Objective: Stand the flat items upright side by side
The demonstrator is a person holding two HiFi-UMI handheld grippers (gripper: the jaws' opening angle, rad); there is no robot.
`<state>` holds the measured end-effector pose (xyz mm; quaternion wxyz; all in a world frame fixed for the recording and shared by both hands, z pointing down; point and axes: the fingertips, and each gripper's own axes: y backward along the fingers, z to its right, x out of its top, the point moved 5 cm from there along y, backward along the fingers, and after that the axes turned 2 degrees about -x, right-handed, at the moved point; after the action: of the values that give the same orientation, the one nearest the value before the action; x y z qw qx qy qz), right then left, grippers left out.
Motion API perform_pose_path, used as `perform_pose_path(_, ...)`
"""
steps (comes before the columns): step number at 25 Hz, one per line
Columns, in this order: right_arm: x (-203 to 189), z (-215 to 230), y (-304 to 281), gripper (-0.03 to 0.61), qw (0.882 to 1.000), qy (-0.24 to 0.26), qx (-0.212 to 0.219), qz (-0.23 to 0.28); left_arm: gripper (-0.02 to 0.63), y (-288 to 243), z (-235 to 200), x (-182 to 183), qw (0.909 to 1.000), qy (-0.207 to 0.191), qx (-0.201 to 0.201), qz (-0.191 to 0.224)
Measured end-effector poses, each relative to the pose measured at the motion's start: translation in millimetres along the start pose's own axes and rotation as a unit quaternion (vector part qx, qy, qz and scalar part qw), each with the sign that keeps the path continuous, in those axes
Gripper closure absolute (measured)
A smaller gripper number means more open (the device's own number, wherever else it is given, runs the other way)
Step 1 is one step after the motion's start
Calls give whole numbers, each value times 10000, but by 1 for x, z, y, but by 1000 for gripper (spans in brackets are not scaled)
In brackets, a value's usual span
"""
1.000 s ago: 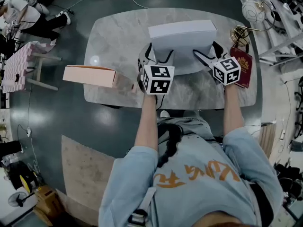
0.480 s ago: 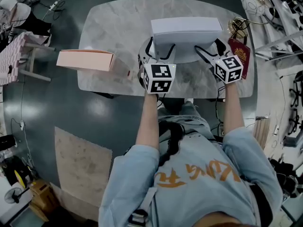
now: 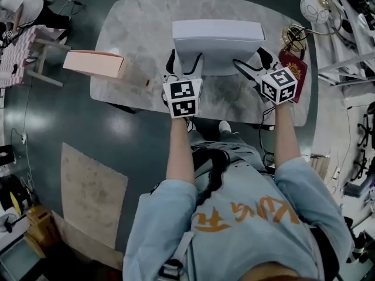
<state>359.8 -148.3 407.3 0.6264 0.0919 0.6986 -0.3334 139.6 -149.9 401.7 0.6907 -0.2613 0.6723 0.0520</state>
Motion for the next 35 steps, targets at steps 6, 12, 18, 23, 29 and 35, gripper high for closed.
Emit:
perform_pose_path(6,-7,10,7,160,9985,153,525,-56,267,16,10,-11,9976,362,586,44)
perform_pose_path(12,-11,16,10,153,9935,307,1093,-29,280,28,25,-28,9920,590,1111,-134)
perform_pose_path(18,-11,18,0,149,9848,531,1653,-16,285,46,34,-44,9826,880,1627,-151)
perform_pose_path(23,-9,18,-10,143,9786,636,1956,-20,287,64,30,-56,9737,1096,1985,-216)
perform_pose_path(29,-7,8,-24,144,9676,820,2388,-13,288,77,21,-67,9638,1290,2315,-303)
perform_pose_path(35,-7,7,-32,174,9680,815,2372,29,290,86,12,-77,9548,1402,2587,-418)
